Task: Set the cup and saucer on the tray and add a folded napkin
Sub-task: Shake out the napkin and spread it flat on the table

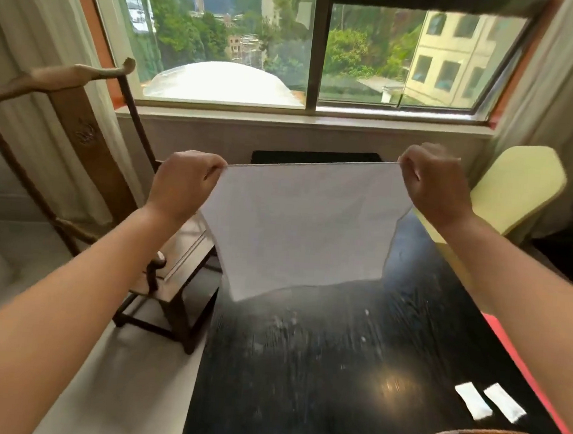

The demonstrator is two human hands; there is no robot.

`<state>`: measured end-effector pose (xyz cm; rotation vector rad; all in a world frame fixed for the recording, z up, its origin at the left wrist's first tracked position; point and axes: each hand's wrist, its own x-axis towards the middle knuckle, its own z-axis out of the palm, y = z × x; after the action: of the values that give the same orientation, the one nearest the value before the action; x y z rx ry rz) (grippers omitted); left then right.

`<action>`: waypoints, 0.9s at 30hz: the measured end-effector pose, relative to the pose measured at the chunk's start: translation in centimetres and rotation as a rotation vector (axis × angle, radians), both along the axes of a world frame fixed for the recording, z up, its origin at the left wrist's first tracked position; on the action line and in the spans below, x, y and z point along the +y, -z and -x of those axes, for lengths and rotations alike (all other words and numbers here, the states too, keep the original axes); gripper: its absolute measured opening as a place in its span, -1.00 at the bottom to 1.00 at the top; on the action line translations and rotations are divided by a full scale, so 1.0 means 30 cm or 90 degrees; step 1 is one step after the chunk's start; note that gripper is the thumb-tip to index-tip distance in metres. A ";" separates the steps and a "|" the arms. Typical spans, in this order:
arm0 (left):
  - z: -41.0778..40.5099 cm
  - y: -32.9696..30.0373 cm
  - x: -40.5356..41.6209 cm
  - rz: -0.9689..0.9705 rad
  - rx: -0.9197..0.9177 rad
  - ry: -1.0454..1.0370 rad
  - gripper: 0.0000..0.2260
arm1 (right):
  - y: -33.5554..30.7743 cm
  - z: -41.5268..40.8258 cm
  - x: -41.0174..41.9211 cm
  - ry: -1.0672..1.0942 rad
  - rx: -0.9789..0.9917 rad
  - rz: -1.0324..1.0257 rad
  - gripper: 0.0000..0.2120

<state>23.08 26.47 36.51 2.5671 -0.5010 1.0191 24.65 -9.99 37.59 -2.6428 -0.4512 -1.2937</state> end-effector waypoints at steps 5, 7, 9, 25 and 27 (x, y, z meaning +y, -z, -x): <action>0.156 0.280 0.011 -0.004 0.012 0.049 -0.83 | 0.291 0.174 -0.012 -0.038 0.039 -0.073 -0.80; 0.227 0.422 0.009 -0.015 0.077 0.059 -0.78 | 0.464 0.266 -0.031 -0.052 0.106 -0.071 -0.78; 0.289 0.574 -0.006 -0.038 0.143 0.057 -0.86 | 0.636 0.343 -0.055 -0.052 0.175 -0.029 -0.87; 0.666 1.504 -0.150 0.100 0.398 -0.119 -0.84 | 1.507 0.661 -0.050 0.080 0.479 -0.165 -0.89; 0.670 1.515 -0.158 0.099 0.354 -0.139 -0.86 | 1.518 0.670 -0.043 0.091 0.448 -0.192 -0.87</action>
<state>2.98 21.74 -8.93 2.6394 0.0054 0.3437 4.56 -11.28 -7.96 -2.6597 0.0385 -0.3439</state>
